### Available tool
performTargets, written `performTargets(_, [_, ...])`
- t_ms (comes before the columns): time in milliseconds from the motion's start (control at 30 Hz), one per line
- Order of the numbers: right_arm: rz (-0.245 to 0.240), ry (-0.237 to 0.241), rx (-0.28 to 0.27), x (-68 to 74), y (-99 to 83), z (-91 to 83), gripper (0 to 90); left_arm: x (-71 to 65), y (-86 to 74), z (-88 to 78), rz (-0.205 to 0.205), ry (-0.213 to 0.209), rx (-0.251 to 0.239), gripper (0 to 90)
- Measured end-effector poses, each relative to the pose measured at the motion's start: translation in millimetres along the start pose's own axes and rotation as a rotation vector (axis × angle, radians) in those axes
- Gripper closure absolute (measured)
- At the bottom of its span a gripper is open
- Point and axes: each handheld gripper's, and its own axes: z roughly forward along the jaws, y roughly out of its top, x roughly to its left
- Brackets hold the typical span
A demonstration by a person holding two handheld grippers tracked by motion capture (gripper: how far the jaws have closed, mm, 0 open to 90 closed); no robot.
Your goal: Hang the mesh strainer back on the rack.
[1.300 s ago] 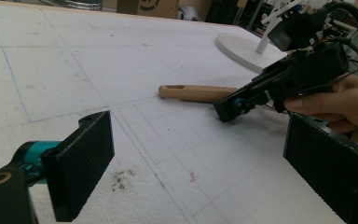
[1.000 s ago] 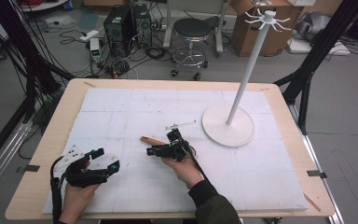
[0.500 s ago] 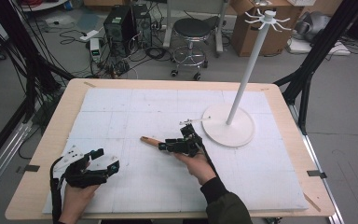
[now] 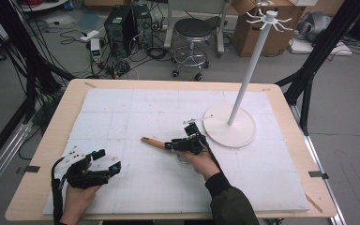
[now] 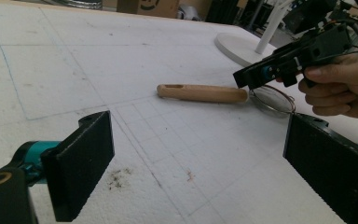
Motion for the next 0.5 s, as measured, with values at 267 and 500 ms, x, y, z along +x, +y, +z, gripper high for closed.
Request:
performTargets(267, [-0.012,-0.016,0.025,0.8,-1.3,4.9,51.5,0.5,0.3,0.2,0.000,-0.001,-0.002,9.2])
performTargets(500, [-0.064,-0.053,0.057,5.0,-2.7,8.0,52.7,0.5,0.3,0.3,-0.001,-0.002,-0.002,9.2])
